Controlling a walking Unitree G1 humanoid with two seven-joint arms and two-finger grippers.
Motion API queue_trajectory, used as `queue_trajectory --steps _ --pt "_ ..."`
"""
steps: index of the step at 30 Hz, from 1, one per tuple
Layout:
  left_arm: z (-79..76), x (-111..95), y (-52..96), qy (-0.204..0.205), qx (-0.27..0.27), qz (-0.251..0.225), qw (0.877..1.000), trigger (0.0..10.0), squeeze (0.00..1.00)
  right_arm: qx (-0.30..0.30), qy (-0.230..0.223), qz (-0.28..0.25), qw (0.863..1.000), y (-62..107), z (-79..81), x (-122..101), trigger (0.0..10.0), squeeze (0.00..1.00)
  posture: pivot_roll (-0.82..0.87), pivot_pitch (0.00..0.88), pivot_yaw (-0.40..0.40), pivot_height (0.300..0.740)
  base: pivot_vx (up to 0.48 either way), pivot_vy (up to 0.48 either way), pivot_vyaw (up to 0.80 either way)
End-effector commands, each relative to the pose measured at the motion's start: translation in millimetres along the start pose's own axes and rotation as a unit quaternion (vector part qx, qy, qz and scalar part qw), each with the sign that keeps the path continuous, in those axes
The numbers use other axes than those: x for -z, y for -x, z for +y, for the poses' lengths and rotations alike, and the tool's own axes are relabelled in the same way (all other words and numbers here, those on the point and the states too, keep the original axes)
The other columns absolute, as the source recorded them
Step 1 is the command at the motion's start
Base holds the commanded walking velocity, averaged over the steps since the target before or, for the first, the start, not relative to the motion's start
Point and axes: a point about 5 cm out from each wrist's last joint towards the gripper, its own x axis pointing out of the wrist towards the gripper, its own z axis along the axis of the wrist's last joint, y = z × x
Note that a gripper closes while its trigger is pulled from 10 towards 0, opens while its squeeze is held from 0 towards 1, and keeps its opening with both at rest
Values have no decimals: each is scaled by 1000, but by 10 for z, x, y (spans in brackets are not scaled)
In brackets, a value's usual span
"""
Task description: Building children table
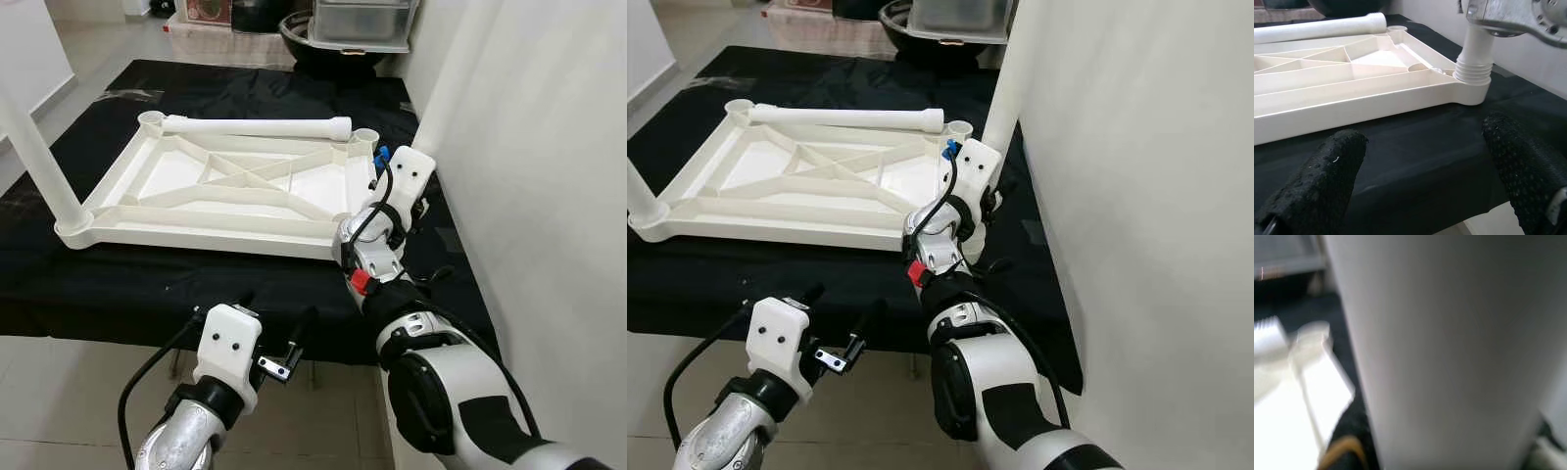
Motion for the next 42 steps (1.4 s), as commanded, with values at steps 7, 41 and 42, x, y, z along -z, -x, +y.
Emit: queue_trajectory --steps 7,41,42 --pt "-12 12 -11 -4 5 0 1000 10000 0 -39 26 11 999 -1 -33 159 10000 1000 97 111 -77 740 0 0 0" --pt "-28 -22 -53 -4 5 -12 1000 10000 0 -633 -22 -15 774 -264 -209 -232 10000 0 106 95 -83 740 0 0 0" --pt "-44 -23 -49 -2 10 -11 1000 10000 0 -660 -17 -8 751 -224 -180 -237 10000 0 109 92 -83 740 0 0 0"
